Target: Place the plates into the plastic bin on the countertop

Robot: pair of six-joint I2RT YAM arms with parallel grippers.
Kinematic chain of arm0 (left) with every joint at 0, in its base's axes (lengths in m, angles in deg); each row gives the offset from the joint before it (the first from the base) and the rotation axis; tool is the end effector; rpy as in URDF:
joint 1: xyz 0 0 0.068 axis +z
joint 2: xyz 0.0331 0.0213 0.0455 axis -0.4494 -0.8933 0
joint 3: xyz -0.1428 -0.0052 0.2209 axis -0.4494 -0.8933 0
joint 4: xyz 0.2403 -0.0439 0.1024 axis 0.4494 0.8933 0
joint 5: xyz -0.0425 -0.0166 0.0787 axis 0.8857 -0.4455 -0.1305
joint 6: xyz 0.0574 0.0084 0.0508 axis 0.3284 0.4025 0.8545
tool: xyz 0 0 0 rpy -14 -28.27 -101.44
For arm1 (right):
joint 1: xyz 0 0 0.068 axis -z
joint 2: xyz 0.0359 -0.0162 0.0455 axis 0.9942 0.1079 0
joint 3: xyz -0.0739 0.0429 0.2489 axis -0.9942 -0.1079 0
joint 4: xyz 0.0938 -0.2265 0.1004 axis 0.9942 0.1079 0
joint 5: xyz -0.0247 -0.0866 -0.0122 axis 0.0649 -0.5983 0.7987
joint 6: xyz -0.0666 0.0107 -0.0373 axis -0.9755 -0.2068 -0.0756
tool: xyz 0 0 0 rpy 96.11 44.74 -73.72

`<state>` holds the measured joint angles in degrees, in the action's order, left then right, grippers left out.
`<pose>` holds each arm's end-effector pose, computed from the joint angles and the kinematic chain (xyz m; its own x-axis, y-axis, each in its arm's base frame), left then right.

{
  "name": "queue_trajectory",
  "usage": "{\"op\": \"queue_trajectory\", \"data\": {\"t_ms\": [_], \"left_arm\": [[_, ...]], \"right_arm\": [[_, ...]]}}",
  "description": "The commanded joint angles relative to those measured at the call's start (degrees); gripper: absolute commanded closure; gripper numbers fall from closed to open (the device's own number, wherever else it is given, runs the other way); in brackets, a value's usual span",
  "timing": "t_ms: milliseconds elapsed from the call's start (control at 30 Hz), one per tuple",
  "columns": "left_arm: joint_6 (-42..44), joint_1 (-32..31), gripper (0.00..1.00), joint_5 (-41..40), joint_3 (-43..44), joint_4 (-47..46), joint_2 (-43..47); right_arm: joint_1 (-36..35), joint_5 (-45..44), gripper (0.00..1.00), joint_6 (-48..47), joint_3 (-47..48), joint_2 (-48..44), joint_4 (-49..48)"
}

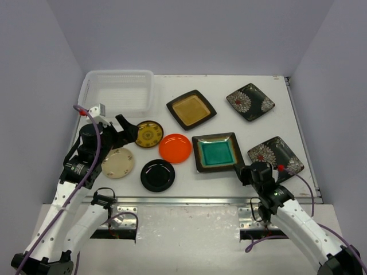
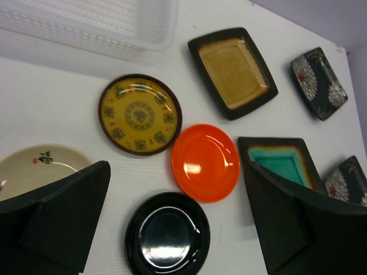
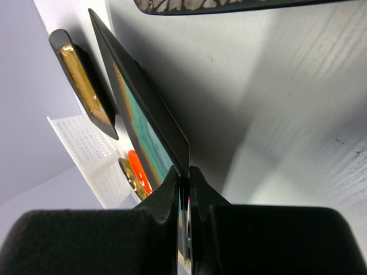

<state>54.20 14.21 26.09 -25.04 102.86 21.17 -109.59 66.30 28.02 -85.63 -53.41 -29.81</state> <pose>0.1880 -0.0366 0.3034 -0.4249 -0.3555 -0.8325 -0.0437 0.9266 -0.3734 0.1416 0.0477 0.0938 -0.0121 0.9955 0.0936 0.6122 -0.0667 0.7879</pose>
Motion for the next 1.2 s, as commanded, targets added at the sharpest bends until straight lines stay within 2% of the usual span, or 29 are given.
{"op": "queue_trajectory", "data": {"t_ms": [0, 67, 167, 333, 500, 767, 1167], "left_arm": [[-7.8, -0.9, 0.00, 16.0, -5.3, -9.4, -4.9], [-10.4, -2.0, 0.00, 19.7, -8.6, -15.2, -7.3], [-13.0, -5.1, 0.00, 20.4, -11.3, -20.9, -10.9], [-17.6, -15.6, 0.00, 15.5, -10.5, -28.0, -18.1], [-19.6, -23.9, 0.00, 10.7, -6.4, -30.0, -23.9], [-21.3, -26.3, 0.00, 8.1, -4.9, -33.4, -28.7], [-22.7, -26.9, 0.00, 8.7, -4.2, -37.4, -32.7]], "right_arm": [[-0.1, -4.7, 1.00, -2.6, 1.4, -2.3, -6.5], [-0.1, -5.8, 1.00, -4.1, 2.3, -3.2, -7.9], [-0.1, -6.3, 1.00, -6.7, 3.8, -3.8, -10.8], [-0.1, -5.8, 1.00, -9.3, 5.4, -3.4, -14.2], [-0.1, -6.0, 1.00, -10.6, 6.4, -3.7, -18.1], [-0.1, -4.8, 1.00, -11.7, 9.4, -2.6, -21.9], [-0.1, 0.1, 1.00, -13.4, 11.4, -0.1, -31.3]]}}
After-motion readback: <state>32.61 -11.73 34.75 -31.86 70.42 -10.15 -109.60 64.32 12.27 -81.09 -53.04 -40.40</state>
